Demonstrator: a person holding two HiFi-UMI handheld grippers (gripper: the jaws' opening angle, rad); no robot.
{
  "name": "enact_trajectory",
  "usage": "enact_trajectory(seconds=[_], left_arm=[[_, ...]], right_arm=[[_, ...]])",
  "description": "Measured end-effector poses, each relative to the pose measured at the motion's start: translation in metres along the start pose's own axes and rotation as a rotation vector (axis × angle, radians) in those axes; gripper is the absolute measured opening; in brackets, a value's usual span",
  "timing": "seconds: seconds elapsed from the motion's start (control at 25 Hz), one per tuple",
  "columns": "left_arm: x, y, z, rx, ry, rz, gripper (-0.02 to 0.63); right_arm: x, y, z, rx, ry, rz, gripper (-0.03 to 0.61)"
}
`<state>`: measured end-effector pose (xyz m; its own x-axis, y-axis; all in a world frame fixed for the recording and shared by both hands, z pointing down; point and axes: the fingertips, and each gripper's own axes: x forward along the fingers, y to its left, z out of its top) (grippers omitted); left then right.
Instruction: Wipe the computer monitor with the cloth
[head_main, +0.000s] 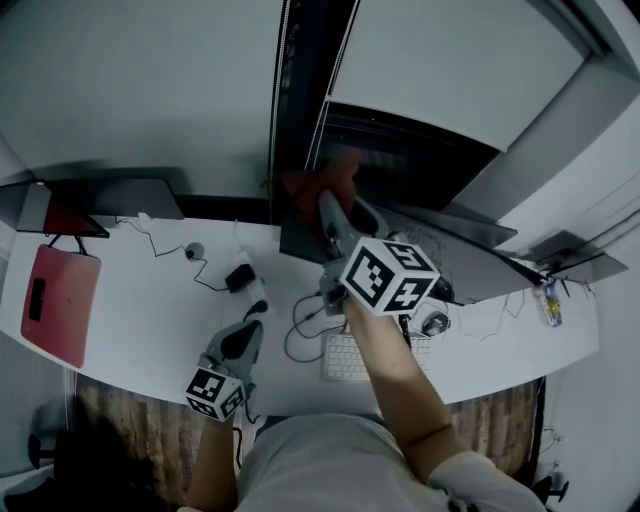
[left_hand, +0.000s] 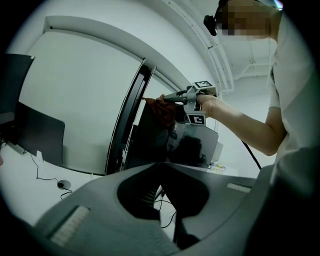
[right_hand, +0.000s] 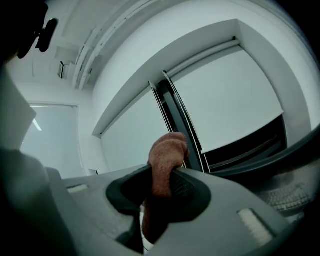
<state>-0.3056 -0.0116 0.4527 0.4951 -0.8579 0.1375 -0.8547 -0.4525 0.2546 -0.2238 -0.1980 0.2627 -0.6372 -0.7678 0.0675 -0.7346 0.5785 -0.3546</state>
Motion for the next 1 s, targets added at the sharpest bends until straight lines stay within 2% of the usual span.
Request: enact_trajectory(seconds=[0.56, 1.0], left_arm=[[0.028, -0.042, -0.002, 0.016, 0.011, -0.069, 0.009], [0.073, -0.091, -0.004, 0.045, 0.035, -0.175, 0.009]], right_arm=[[-0.051, -0.054, 0.023, -0.126, 0.002, -0.157, 0.092], [-0.101, -0.109, 0.046, -0.167, -0.015, -0.252, 0.092]])
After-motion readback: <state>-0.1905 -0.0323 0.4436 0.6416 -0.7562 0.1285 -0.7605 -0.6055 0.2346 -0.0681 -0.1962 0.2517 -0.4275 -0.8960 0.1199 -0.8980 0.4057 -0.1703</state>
